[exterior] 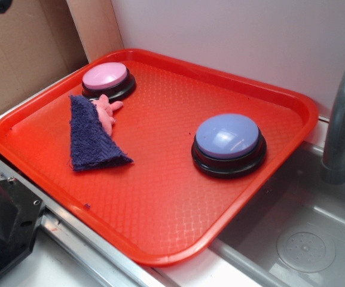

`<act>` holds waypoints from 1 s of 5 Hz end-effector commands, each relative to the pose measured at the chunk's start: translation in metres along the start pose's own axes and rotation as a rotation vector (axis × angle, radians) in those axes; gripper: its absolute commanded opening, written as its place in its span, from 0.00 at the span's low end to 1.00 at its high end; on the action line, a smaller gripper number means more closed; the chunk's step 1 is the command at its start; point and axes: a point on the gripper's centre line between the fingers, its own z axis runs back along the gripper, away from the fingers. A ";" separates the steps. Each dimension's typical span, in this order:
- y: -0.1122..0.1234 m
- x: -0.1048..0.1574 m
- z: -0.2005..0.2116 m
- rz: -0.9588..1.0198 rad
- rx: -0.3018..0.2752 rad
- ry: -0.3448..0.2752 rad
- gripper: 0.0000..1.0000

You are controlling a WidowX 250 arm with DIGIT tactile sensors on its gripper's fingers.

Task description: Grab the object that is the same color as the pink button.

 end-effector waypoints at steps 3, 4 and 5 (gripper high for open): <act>0.030 0.042 -0.045 0.430 -0.074 -0.022 1.00; 0.041 0.060 -0.071 0.623 -0.018 -0.040 1.00; 0.049 0.082 -0.111 0.768 0.015 -0.031 1.00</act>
